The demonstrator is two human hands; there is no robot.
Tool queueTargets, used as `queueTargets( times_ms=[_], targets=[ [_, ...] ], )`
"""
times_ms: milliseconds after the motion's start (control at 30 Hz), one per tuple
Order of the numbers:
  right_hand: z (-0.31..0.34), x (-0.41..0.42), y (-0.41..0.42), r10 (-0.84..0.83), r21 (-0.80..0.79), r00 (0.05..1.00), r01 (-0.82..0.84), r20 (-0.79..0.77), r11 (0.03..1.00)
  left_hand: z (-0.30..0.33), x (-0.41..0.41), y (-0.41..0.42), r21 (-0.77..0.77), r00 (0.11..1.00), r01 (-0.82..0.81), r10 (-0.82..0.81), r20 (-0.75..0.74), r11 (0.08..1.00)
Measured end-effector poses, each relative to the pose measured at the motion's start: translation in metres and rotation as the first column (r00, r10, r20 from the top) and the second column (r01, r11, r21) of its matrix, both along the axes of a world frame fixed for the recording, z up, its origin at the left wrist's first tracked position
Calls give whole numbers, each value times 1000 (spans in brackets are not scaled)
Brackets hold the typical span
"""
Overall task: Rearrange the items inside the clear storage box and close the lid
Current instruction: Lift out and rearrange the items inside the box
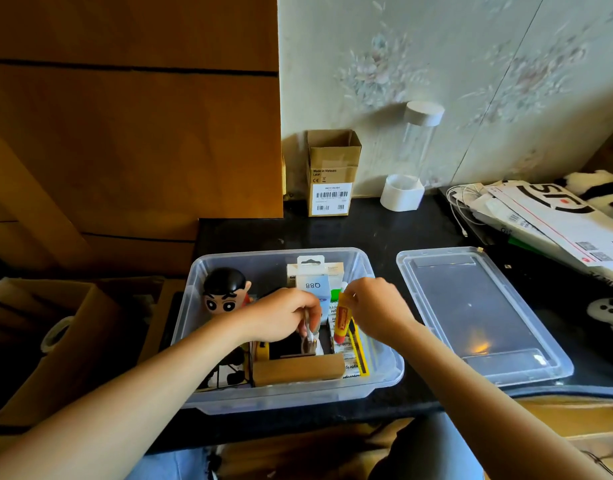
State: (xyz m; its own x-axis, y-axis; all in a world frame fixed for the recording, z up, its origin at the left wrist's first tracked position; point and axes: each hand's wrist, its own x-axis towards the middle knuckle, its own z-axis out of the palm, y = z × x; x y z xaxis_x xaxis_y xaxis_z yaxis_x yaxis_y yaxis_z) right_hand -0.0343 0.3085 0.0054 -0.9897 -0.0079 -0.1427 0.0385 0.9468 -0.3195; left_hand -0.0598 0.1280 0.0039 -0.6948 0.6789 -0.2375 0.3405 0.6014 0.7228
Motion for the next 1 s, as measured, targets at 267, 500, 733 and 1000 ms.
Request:
queueTargets(
  times_ms=[267, 500, 733, 1000],
  targets=[
    [-24, -14, -26, 79, 194, 973, -123, 217, 973, 9, -15, 2, 26, 1000, -11, 12, -19, 1000],
    [-41, -15, -29, 27, 152, 964, -70, 265, 986, -10, -9, 8, -19, 1000, -5, 5, 8, 1000],
    [-27, -14, -20, 34, 17, 918, -45, 394, 999, -11, -6, 4, 25, 999, -48, 48, 17, 999],
    [-18, 1, -23, 108, -206, 828, 9, 550, 979, -17, 1, -10, 35, 985, -127, 130, -116, 991]
  ],
)
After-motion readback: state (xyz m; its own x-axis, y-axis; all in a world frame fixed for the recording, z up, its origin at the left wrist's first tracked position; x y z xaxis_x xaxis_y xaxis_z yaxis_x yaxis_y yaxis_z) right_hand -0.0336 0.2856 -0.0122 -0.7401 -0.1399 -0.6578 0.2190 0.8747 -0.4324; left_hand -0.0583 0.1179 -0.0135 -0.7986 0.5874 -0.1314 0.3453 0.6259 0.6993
